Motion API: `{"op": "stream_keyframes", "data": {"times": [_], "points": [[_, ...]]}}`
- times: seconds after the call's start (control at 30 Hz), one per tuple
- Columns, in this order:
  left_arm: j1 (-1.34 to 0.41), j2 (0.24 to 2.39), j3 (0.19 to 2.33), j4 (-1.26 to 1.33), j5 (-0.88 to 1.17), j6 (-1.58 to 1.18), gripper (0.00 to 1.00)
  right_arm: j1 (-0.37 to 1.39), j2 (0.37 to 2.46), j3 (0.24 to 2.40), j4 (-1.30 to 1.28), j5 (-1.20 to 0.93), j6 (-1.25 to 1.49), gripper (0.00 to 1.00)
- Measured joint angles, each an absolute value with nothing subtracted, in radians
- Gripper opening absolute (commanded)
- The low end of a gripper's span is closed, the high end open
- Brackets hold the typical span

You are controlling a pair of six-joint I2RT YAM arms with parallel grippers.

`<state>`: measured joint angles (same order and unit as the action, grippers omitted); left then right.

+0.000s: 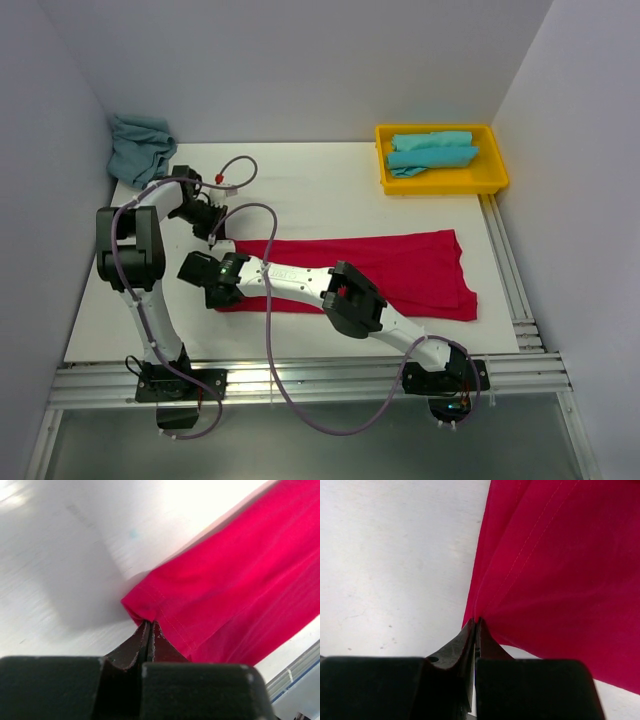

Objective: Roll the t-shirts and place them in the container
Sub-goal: Roll the tshirt

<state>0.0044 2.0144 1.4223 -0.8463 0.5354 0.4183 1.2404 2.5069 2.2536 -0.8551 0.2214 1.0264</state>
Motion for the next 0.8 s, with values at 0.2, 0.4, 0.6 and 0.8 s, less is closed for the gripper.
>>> {"op": "stream_keyframes", "data": {"times": [0.2,0.4,0.6,0.8], "points": [[0.031,2.008,1.422,-0.846,0.506,0.419,0.00,1.237,2.506,2.259,-0.801,0.190,1.023,0.00],[0.031,2.007,1.418,-0.845,0.492,0.420,0.00,1.221,2.481,2.204,-0.738,0.173,1.023,0.00],[0.030,2.003,1.418,-0.852,0.488,0.419,0.00,1.210,2.422,2.123,-0.697,0.172,1.026,0.00],[0.006,1.982,1.430,-0.867,0.464,0.399,0.00,1.201,2.303,1.966,-0.639,0.177,1.036,0.00]]}}
